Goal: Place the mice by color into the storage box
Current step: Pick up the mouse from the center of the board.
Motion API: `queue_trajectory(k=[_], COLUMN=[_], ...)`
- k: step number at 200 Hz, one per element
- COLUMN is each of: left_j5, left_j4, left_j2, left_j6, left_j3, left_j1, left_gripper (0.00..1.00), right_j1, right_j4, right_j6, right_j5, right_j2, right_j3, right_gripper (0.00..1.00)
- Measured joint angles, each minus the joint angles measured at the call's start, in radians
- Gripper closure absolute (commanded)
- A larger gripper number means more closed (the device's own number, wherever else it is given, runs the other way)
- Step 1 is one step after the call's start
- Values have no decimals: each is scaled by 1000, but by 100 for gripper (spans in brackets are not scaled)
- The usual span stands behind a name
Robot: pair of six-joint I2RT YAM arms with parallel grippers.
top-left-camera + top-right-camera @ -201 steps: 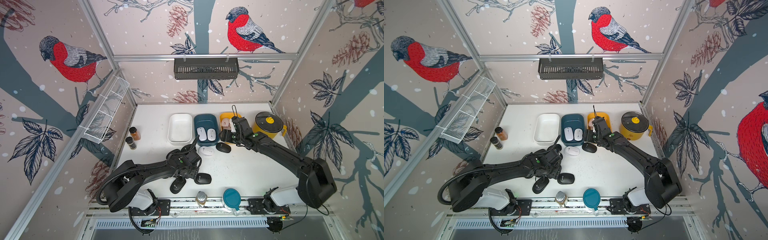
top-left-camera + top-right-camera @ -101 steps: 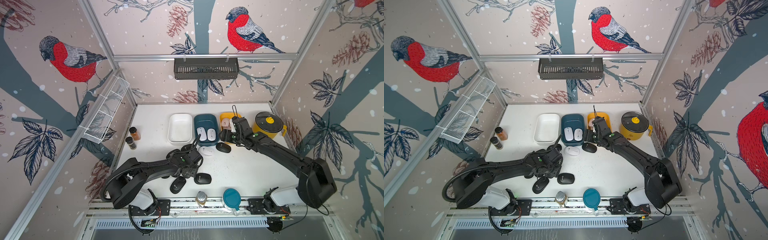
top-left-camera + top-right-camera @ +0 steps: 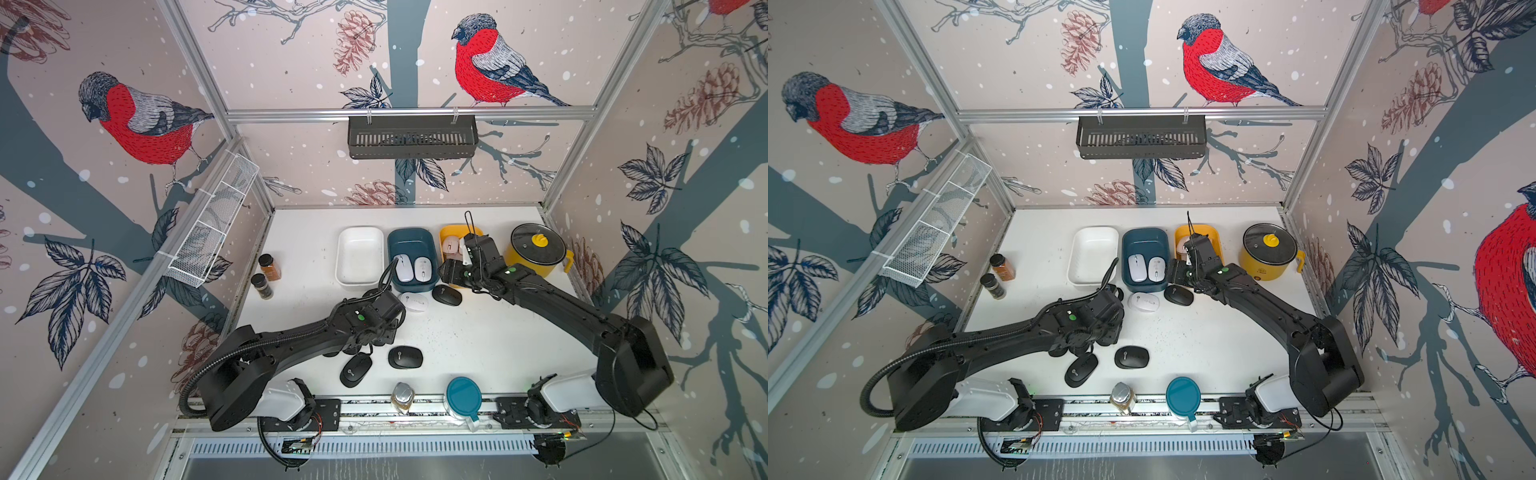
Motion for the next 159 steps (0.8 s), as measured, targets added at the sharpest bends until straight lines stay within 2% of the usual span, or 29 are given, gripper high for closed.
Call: queue_trajectory(k=[64,109,159], left_j5=[-51,-150,-188], left_j4=[-64,-93,-25], left_j2=[-42,-30,-25], left_j6=[11,18,19], left_j3=[126,246,299], left_j1=[0,10,112], left_gripper=[46,46,45], right_j1=[0,-6,-15], right_j4=[0,0,0], right_j6=[4,17,19], right_j5=[4,12,16], right_j2=[-19,-27,-29], right_j3=[0,7,7], right_gripper=[23,23,23])
